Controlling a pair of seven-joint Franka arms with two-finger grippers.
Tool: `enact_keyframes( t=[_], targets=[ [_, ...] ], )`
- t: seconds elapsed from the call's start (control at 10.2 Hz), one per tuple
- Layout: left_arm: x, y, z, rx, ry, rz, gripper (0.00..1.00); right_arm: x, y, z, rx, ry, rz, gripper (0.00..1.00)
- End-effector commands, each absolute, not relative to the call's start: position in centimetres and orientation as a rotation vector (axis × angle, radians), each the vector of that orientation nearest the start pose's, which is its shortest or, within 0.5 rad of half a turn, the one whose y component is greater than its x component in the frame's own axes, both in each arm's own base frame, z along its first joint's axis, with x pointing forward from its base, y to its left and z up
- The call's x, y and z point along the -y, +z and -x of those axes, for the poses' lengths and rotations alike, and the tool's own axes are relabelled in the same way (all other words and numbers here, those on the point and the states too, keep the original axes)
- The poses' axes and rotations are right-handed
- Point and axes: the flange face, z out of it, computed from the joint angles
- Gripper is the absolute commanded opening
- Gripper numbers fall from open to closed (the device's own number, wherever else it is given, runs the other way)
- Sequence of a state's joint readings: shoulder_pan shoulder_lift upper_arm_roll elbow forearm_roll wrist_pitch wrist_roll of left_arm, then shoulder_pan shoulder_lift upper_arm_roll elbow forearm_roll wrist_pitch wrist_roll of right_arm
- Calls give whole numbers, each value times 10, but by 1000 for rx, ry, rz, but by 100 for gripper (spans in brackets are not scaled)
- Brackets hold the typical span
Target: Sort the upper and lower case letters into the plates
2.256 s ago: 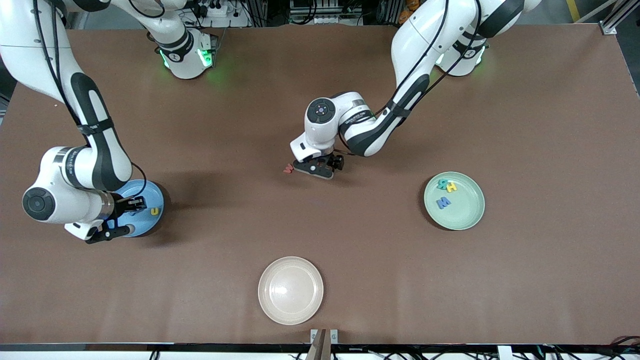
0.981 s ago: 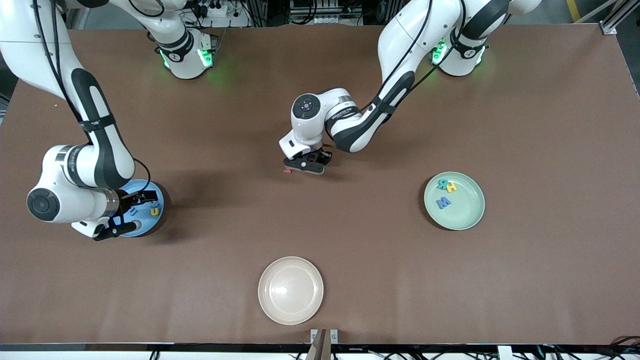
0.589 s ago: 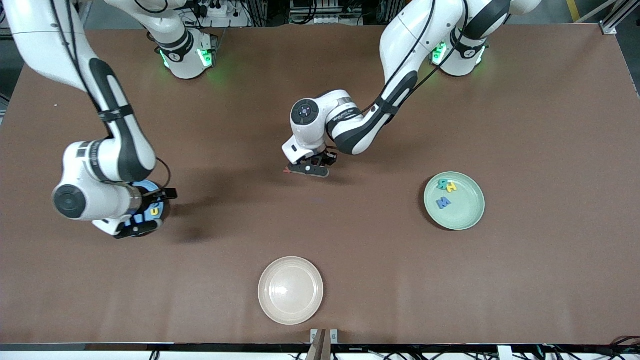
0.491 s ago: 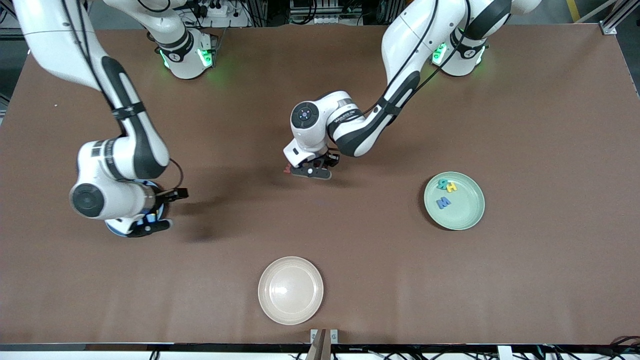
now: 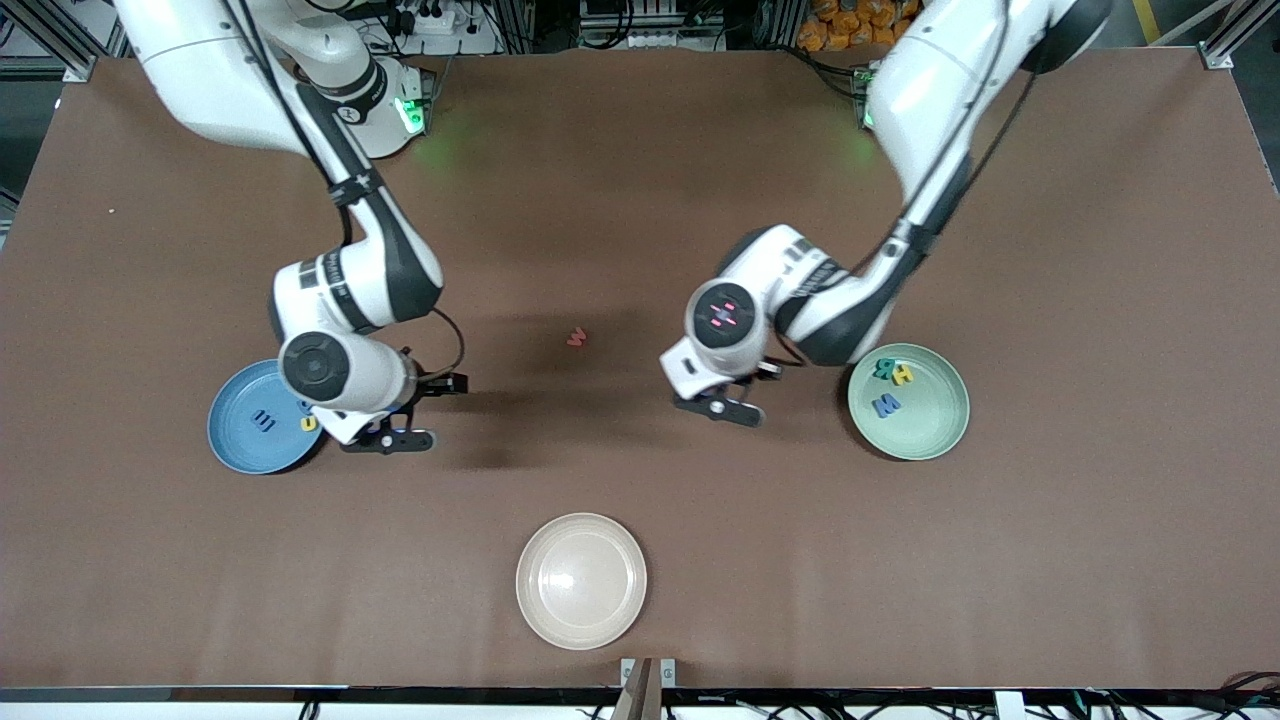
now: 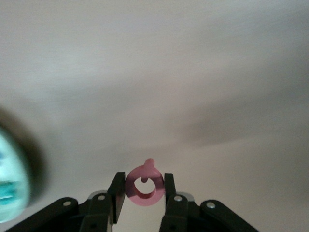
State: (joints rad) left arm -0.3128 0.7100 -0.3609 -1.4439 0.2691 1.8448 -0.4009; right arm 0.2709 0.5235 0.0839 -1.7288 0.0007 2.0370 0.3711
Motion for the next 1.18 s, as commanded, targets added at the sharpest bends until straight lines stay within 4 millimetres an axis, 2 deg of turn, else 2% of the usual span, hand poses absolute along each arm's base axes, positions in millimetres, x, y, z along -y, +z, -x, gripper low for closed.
enact_keyframes(
  t=[0.0,0.1,0.2,0.39,0.49,0.69,0.78,0.88,1.08],
  targets=[
    [286,297,-581,-556,487,2901,17,-269,287,-577,-204,285,3166,100],
    [238,298,-584,-593,531,2894,17,-282,295,-572,-248,266,3165,100],
    [195,299,-586,-629,563,2897,17,-307,299,-561,-264,235,3164,100],
    [110,277,-588,-725,536,2947,19,-342,289,-530,-388,145,3135,100],
    [94,267,-586,-742,518,2969,28,-343,279,-513,-411,109,3119,100],
    [101,268,-585,-756,506,2975,43,-362,246,-478,-549,61,3076,100],
    [101,270,-587,-750,497,2978,98,-368,232,-463,-608,28,3041,100],
    [100,272,-589,-738,493,2982,100,-374,225,-454,-678,25,3023,100],
    [100,298,-606,-703,420,2994,100,-385,201,-444,-818,48,3002,100]
  ],
)
